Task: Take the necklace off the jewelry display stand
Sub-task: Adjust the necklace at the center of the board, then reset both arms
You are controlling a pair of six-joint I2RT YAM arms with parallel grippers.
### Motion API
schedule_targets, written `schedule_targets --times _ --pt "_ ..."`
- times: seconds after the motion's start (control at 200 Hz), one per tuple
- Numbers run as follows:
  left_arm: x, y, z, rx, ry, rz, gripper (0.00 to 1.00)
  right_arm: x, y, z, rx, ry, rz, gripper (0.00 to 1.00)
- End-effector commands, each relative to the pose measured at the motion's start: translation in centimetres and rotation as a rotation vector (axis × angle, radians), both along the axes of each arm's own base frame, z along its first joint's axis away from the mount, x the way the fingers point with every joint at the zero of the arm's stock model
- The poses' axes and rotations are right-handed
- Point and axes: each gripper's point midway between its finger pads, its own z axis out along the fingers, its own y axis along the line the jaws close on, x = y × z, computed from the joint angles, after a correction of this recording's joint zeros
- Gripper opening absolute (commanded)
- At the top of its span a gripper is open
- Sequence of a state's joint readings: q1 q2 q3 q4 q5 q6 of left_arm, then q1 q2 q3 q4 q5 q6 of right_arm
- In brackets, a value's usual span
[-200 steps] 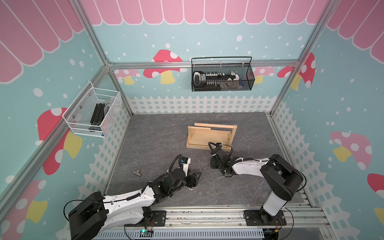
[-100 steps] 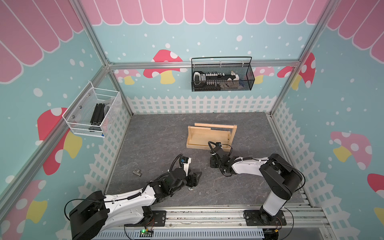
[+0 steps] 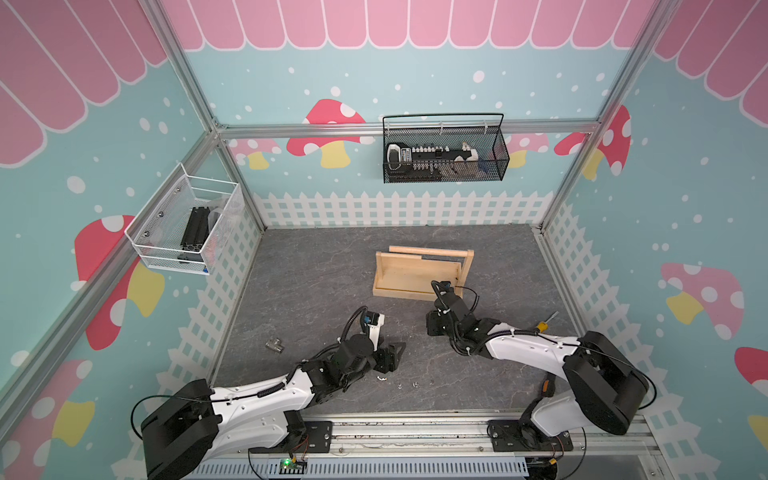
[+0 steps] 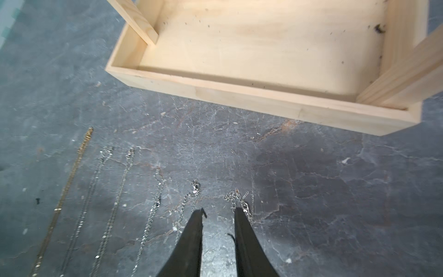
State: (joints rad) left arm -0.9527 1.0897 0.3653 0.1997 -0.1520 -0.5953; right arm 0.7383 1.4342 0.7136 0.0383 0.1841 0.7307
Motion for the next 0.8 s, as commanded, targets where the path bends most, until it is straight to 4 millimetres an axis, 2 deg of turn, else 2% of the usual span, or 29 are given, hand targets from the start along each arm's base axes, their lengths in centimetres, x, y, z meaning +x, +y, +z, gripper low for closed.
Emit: schedule_targets --times 0.0,0.065,0.135,0.22,0.27,0.32,0.345,0.36,0.37,0.47,0.5,0.53,0.555,0.56,0.58,0.625,0.72,0.795 --pt "0.4 -0.4 1.3 -0.035 -0.020 0.001 0.77 -0.8 -1.9 0.9 -0.050 -0.027 -0.008 0.26" --pt "0.6 0.1 1.6 -0.021 -0.038 0.019 0.77 -1.2 -3.0 1.9 -0.091 -0.062 -0.004 0.29" --pt "1.2 0.9 2.5 -0.016 -0.063 0.046 0.79 -1.5 -5.3 3.6 -0.172 -0.124 -0.034 0.33" --pt "3.1 2.5 3.7 -0.055 -0.048 0.087 0.79 -1.5 -8.8 6.6 -0.256 -0.230 -0.110 0.40" --pt "4.6 3.7 4.2 -0.070 -0.039 0.130 0.80 -1.5 -10.9 8.4 -0.281 -0.291 -0.167 0.48" --pt "6.1 4.8 4.6 -0.093 -0.026 0.158 0.79 -1.4 -13.6 9.9 -0.300 -0.341 -0.264 0.73" --pt "6.7 5.0 4.7 -0.112 -0.021 0.159 0.97 -1.5 -15.3 10.6 -0.312 -0.367 -0.337 0.87" --pt "7.3 5.4 4.9 -0.126 -0.021 0.166 0.99 -1.6 -16.3 10.9 -0.315 -0.380 -0.382 0.96" --pt "7.5 5.5 5.0 -0.135 -0.017 0.165 0.99 -1.8 -17.1 10.9 -0.323 -0.388 -0.414 0.98" --pt "10.2 6.8 5.4 -0.186 0.015 0.193 0.99 -3.0 -22.9 12.0 -0.369 -0.511 -0.684 0.99" --pt "11.0 7.5 5.3 -0.183 0.022 0.229 0.99 -3.4 -24.0 11.3 -0.419 -0.551 -0.715 0.99" --pt "11.5 7.9 5.2 -0.174 0.023 0.254 0.99 -3.6 -24.6 11.4 -0.436 -0.623 -0.748 0.99" --pt "12.4 9.3 5.2 -0.169 0.011 0.301 0.99 -3.7 -24.9 11.8 -0.447 -0.683 -0.767 0.98" --pt "12.5 9.5 5.2 -0.168 0.008 0.308 0.99 -3.8 -25.1 11.2 -0.465 -0.682 -0.763 0.99" --pt "12.8 10.1 5.2 -0.163 -0.001 0.331 0.99 -4.1 -25.4 10.8 -0.472 -0.718 -0.772 0.99" --pt "13.4 11.7 5.3 -0.155 -0.014 0.401 0.99 -4.2 -26.2 10.9 -0.483 -0.767 -0.804 0.99" --pt "14.1 15.1 6.2 -0.145 -0.050 0.534 0.99 -2.3 -27.6 9.0 -0.644 -0.638 -0.779 0.99" --pt "14.0 17.8 7.3 -0.092 -0.138 0.649 0.99 -0.6 -27.6 7.3 -0.660 -0.598 -0.751 0.99"
